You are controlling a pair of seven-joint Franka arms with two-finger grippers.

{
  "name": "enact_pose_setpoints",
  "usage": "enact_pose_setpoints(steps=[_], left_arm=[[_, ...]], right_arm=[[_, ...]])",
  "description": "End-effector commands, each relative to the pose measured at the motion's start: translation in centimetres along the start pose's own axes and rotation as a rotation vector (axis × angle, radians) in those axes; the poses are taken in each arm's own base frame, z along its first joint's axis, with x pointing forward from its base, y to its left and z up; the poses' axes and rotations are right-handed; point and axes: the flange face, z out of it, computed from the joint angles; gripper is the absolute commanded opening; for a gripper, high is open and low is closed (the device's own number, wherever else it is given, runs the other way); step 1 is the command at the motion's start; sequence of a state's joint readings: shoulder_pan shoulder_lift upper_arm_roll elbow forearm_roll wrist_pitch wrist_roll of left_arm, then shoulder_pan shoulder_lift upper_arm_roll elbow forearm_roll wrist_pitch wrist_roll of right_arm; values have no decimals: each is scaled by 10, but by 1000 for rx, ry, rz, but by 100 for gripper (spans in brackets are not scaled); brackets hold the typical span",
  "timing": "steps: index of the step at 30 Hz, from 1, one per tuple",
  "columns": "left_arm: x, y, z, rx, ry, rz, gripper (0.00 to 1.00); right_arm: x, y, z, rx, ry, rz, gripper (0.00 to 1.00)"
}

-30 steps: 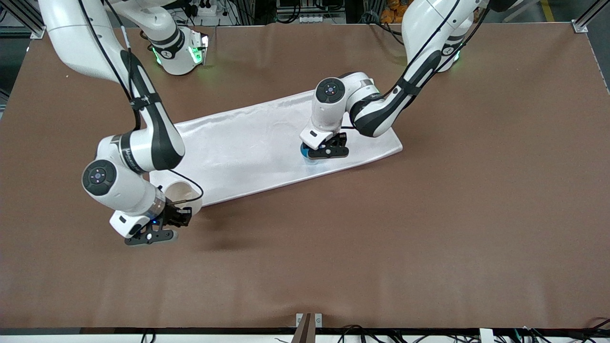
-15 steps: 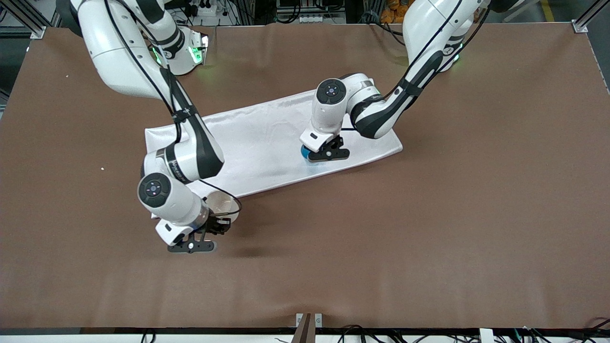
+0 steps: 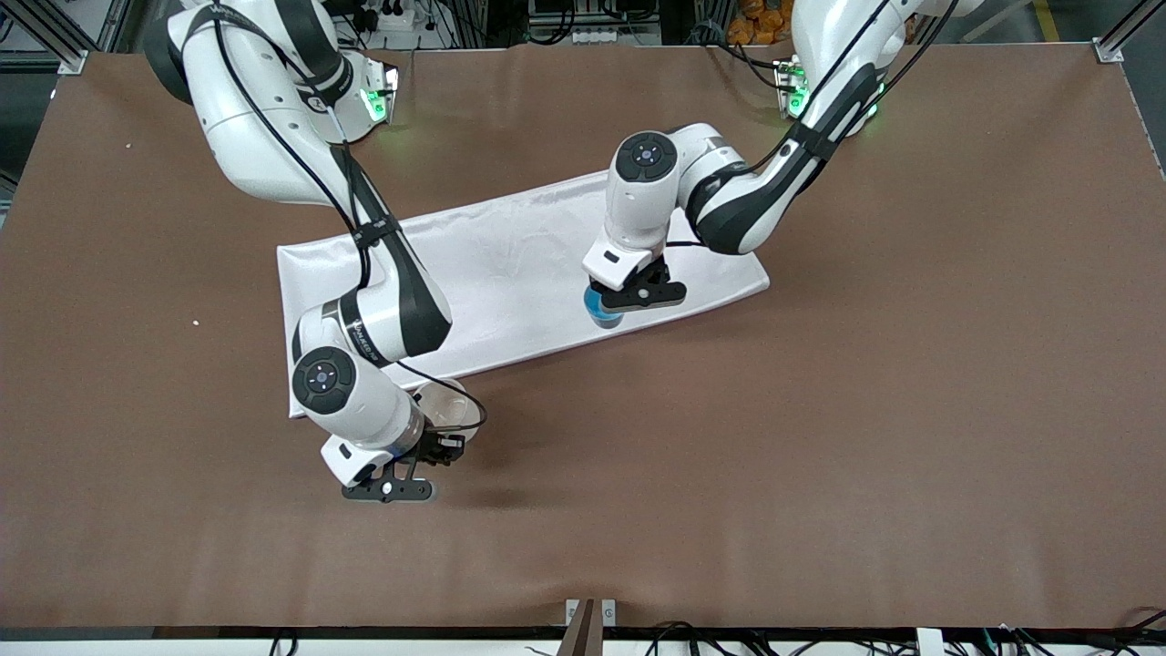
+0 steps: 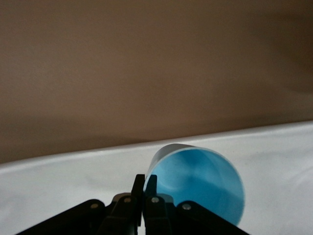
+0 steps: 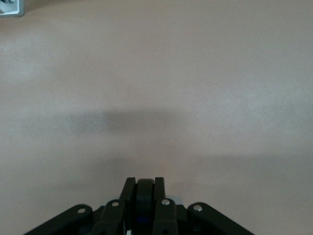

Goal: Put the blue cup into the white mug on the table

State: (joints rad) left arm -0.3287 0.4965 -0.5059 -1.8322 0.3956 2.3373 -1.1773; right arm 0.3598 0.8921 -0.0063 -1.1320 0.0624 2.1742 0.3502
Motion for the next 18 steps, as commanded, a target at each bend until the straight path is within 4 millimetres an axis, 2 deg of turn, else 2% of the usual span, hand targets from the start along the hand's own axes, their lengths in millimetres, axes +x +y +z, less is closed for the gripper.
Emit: enact_pose_setpoints(steps=[1,14,18], left_arm=[[12,-10,-27,22,47,-15,0],[57,-54,-70,61,50,11,0],[77,-76,-81,58,37,28,0]], right_arm=[[10,-3,1,4,17,-18,0],[19,-6,13,11,50,-52,0],[18,-5,18,8,45,-58,0]])
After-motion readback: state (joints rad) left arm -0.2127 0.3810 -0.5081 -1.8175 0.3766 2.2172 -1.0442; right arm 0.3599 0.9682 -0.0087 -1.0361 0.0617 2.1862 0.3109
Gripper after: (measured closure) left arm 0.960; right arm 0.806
